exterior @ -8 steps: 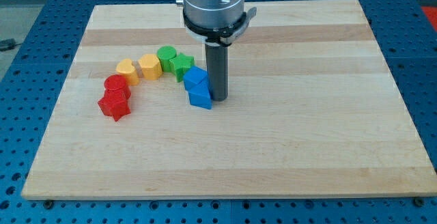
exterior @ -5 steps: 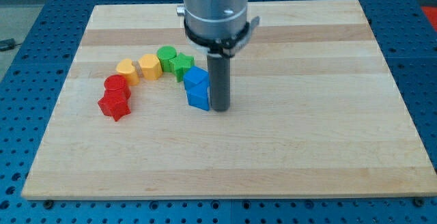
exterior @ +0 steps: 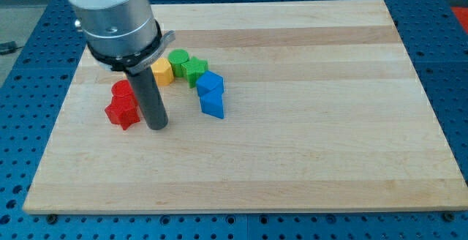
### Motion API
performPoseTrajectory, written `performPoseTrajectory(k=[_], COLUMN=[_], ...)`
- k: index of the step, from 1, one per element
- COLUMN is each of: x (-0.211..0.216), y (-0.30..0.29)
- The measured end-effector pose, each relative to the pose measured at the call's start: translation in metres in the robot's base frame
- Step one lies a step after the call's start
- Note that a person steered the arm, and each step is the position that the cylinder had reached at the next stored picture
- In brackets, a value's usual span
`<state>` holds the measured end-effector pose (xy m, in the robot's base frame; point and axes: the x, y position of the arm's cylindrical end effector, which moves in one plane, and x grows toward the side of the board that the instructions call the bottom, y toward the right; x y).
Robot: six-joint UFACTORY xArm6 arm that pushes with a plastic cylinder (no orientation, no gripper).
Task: Move your arm to the bottom of the red star
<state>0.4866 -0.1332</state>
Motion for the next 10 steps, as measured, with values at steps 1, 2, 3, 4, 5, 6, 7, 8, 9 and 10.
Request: performPoseTrajectory(k=[1, 2, 3, 4, 5, 6, 7, 8, 9, 10], x=[-0.023, -0.037, -0.047, -0.06, -0.069, -0.076, -0.075, -0.039, 0.024, 0.077], y=[0.001, 0.001, 0.001, 0.001, 0.001, 0.001, 0.001, 0.006, -0.006, -0.046])
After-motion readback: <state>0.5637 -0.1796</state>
